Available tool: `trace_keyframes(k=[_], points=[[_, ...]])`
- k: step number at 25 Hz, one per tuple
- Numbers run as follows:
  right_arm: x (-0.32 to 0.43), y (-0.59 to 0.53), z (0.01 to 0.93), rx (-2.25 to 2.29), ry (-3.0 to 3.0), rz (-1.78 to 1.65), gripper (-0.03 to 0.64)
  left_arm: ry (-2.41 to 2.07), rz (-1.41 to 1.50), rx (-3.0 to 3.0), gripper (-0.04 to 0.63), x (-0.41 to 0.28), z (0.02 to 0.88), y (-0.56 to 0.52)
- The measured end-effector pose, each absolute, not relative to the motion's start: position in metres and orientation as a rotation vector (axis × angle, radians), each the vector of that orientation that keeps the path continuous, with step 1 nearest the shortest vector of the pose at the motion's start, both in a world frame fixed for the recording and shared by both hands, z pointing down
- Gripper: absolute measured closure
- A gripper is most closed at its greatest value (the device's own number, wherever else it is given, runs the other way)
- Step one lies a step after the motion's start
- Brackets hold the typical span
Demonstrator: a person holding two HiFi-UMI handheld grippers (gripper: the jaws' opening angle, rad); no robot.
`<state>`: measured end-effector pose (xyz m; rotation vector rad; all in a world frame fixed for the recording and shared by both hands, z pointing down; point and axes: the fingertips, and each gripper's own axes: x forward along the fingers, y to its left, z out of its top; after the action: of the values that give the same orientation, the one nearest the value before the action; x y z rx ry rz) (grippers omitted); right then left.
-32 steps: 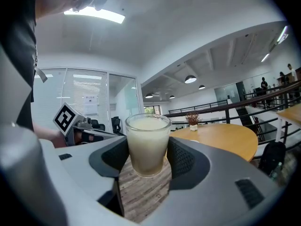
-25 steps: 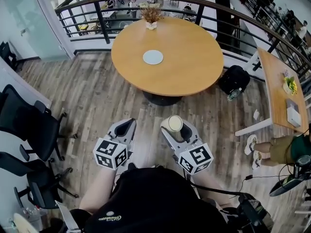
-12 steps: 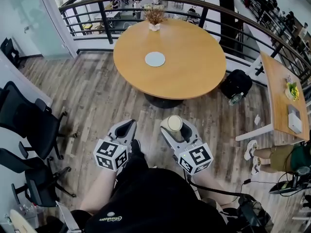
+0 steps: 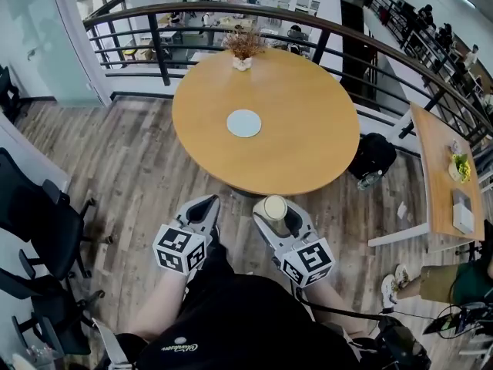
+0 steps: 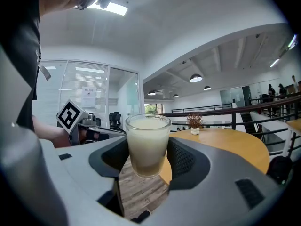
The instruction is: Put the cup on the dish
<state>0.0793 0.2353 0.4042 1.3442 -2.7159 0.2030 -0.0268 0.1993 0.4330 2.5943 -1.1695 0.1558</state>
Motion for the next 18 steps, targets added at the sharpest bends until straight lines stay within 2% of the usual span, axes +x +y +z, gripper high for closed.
trace_keyframes(k=[11,18], points=[[0.027,0.018,0.366,1.442,-2.660,0.186,0.367,-1.109,0.160,2.705,0.601,-0.084,0.379,-0.023],[0.009,-0.067,0.363,1.517,-2.631,0.196,0.367,-1.013,0.222,2.721,0.601,-0.097,0.387,-0.101]])
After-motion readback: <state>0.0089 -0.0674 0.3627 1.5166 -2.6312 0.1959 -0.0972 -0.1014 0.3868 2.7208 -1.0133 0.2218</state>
